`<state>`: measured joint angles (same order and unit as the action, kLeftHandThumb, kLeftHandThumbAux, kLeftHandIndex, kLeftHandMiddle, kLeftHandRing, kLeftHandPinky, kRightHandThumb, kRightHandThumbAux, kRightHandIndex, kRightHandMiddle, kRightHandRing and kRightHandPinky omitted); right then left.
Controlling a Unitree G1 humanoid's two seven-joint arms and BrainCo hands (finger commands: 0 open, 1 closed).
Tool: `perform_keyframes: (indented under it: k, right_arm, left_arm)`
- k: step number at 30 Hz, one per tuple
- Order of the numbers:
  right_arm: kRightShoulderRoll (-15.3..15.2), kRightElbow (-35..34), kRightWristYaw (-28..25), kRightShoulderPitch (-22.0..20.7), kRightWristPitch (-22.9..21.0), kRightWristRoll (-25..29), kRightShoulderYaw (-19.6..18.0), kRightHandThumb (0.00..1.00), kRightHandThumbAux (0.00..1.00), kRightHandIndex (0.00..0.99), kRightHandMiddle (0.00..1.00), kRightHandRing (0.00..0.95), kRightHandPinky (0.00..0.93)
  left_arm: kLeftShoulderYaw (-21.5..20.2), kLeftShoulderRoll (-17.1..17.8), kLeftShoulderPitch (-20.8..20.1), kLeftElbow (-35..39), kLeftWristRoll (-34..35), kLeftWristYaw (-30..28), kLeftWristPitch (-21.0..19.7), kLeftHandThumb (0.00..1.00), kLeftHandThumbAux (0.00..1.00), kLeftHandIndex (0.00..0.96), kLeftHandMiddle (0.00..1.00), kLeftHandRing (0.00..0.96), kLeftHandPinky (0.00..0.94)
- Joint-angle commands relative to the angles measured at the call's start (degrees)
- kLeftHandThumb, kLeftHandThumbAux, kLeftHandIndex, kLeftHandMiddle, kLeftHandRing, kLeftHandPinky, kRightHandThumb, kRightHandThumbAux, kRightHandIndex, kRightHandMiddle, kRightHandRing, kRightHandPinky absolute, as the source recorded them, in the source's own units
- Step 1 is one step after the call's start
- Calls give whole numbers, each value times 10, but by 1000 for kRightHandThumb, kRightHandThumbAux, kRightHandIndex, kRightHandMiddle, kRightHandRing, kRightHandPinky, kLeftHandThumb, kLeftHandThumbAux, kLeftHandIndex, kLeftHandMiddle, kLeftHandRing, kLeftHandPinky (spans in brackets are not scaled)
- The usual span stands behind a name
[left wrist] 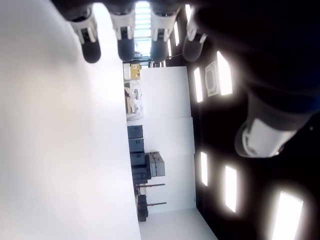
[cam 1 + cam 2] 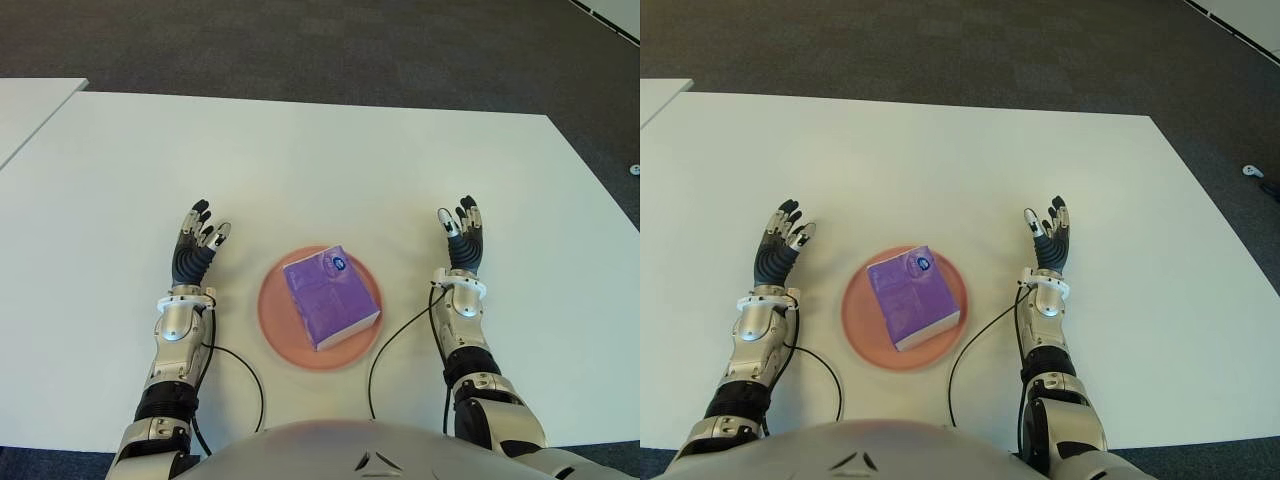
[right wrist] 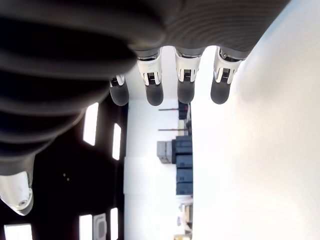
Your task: Put the tissue paper into the plate.
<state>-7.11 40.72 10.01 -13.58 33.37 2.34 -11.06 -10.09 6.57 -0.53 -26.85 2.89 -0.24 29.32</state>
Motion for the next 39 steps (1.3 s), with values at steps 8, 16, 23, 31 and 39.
perform_keyframes:
  k: [8,16,23,31,39]
  right_arm:
    - [8,-95,-21,68,-62,-23,29,21,533,0,0,0,0]
    - [30,-175,-21,140,-70,-43,55,44,553,0,0,0,0]
    - [29,-168,-36,144,-67,-51,67,55,551,0,0,0,0]
    - [32,-154,-54,146,-52,-55,81,39,563,0,0,0,0]
    - [33,-101,-63,138,-21,-55,85,30,561,0,0,0,0]
  left_arm:
    - [1,2,9,-1,0,-6,-6,0,562,0,0,0,0]
    - [2,4,9,-2,-1,-7,-5,0,564,0,0,0,0]
    - [5,5,8,-3,-3,-7,-4,0,563,0,0,0,0]
    - [7,3,7,-1,-1,-8,-6,0,567,0,0,0,0]
    - [9,0,5,1,-2,-5,-9,0,570,0,0,0,0]
